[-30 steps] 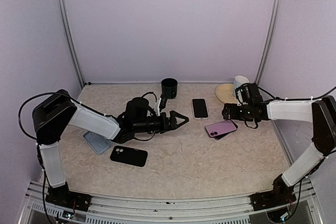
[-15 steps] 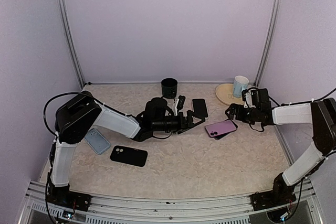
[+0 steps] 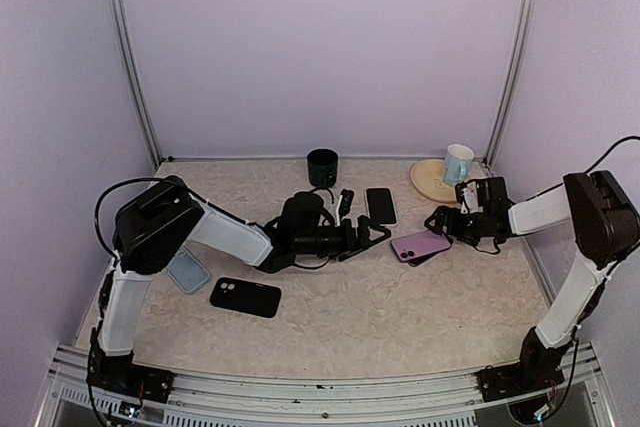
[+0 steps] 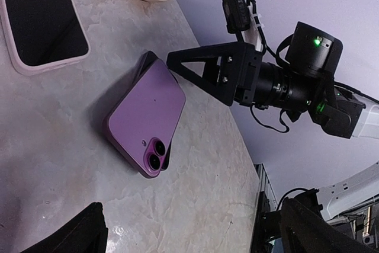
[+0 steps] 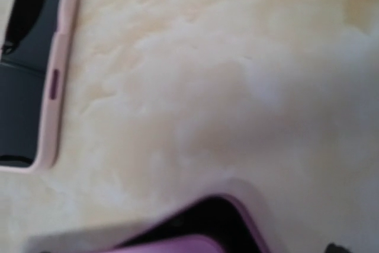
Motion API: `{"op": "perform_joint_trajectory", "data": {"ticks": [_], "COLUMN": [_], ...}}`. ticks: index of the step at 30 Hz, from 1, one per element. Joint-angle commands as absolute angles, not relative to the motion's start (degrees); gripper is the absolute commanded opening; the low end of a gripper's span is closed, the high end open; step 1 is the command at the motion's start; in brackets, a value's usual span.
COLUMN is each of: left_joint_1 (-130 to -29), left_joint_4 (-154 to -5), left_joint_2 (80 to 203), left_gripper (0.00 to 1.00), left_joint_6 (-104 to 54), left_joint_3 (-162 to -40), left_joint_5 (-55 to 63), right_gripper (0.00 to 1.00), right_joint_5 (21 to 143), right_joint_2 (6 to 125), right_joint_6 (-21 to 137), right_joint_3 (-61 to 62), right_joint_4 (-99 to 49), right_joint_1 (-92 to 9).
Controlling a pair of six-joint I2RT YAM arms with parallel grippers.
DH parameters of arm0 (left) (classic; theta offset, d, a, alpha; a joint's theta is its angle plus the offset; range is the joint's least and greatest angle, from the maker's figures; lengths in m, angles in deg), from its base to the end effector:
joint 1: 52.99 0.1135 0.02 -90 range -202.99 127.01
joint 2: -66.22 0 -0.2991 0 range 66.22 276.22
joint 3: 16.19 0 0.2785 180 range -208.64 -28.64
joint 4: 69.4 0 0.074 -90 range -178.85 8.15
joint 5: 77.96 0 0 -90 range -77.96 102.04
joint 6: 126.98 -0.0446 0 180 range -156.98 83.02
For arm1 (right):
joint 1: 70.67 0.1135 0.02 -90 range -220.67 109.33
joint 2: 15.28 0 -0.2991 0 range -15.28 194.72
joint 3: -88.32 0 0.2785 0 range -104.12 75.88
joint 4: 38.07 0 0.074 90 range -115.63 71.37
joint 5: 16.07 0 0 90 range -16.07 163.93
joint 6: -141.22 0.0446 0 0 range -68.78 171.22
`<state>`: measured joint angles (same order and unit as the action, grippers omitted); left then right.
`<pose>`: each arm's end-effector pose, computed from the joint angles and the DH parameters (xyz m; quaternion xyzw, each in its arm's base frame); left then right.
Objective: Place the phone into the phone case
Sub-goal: Move the phone to the center of the board.
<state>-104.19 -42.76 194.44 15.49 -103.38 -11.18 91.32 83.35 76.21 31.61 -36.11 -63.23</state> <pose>0.3162 -0.4214 0.1371 0.1148 0.7753 -0.5703 0.2460 0.3514 0.0593 0.1424 0.0802 0.9079 0.2417 0.3329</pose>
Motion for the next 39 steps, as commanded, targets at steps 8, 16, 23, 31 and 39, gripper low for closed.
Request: {"op": "perform_joint_trajectory", "data": {"ticks": [8, 16, 23, 31, 39], "left_joint_1": [-102.9, -102.7, -103.7, -104.8, -104.9], "left_joint_4": [-46.0, -45.0, -44.2, -41.9, -40.3], "left_joint_2": [190.1, 189.9, 190.2, 190.2, 191.6], "left_gripper": [0.99, 0.99, 0.99, 0.99, 0.99], "left_joint_6": [15.9, 17.2, 18.7, 21.5, 23.0], "left_joint_3": [-96.5, -94.2, -93.6, -92.2, -92.9], "left_joint_5": [-5.5, -5.8, -6.8, -7.9, -9.1], "right_gripper": [0.94, 0.94, 0.93, 0.93, 0.92], "right_joint_5": [104.8, 105.5, 104.5, 101.6, 100.8], "right_joint_2": [86.6, 85.4, 84.8, 81.5, 79.7], "right_joint_6": [76.3, 77.0, 78.9, 80.1, 80.7], "right_joint_3": [32.5, 35.7, 36.8, 38.2, 38.9], "right_joint_4": [-41.2, -42.7, -43.5, -42.2, -41.8], "right_joint_1": [-63.4, -60.5, -57.5, -53.9, -52.4]}}
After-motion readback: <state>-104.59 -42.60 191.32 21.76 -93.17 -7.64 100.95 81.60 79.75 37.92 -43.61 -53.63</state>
